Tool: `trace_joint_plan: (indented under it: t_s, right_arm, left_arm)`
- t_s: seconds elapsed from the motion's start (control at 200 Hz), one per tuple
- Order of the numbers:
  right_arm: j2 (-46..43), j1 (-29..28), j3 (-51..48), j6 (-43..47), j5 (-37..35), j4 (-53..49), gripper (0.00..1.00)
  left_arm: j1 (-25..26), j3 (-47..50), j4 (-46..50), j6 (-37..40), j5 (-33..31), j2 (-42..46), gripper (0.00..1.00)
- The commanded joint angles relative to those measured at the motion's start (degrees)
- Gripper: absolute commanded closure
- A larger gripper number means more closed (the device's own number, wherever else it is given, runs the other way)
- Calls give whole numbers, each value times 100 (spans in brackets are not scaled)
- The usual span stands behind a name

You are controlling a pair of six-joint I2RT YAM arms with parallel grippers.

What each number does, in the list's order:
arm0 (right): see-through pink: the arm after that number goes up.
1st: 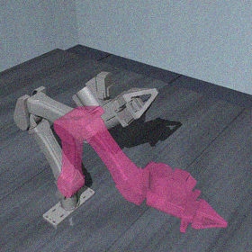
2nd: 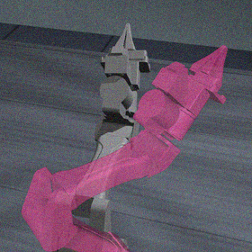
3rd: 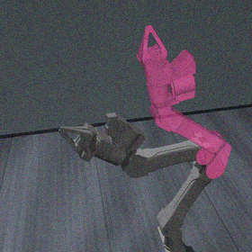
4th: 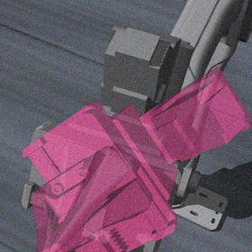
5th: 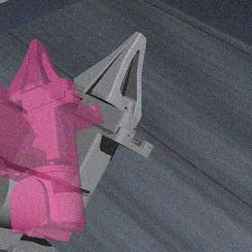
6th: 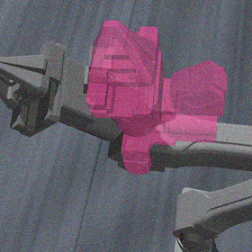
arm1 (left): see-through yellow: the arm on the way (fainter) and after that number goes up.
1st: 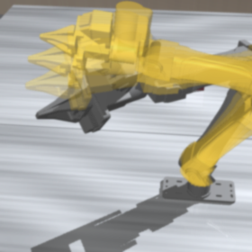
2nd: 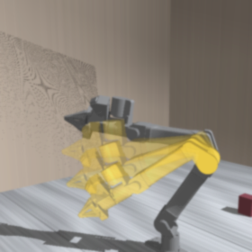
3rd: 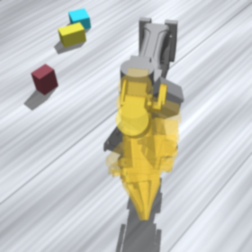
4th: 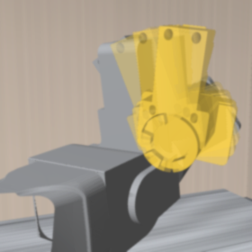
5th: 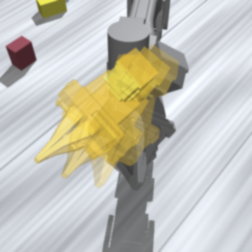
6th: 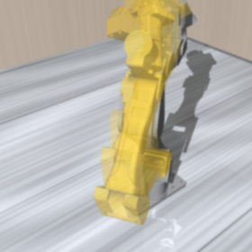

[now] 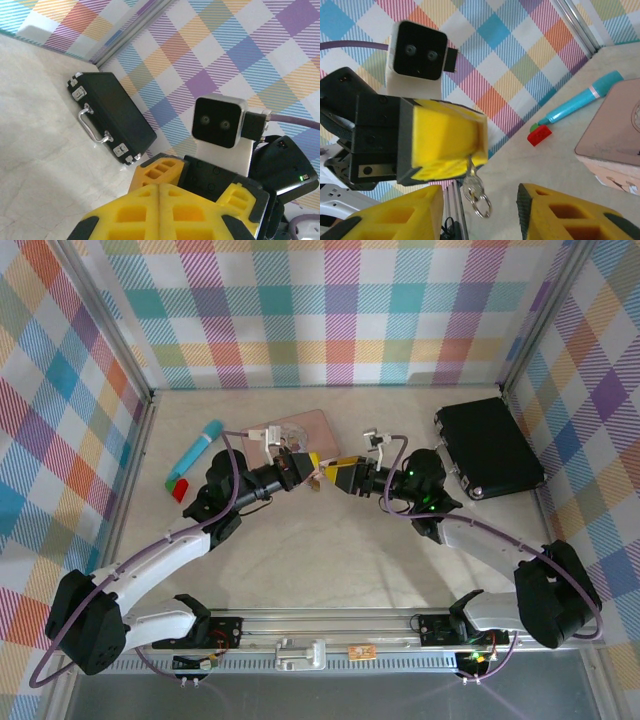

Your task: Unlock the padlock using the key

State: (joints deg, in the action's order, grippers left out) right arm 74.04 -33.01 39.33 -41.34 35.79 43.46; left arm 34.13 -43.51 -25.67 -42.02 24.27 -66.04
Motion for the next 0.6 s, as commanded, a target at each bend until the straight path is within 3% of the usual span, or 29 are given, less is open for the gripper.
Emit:
trace_joint_plan:
  t_s: [0.0,0.375,0.555,0.595]
  right_arm:
    - [173,-19,125,-209,182,548,60]
    - [565,-126,323,-435,325,726,73]
    - [638,-126,395,-412,373,736,100]
    - [629,-128,376,-372,333,724,100]
  left_arm:
    - [66,68,-246,-16,-89,90,100]
    - [76,66,-239,16,-131,162,100]
    - [76,176,-363,-38,-209,219,100]
    - [76,200,-368,-38,-231,231,100]
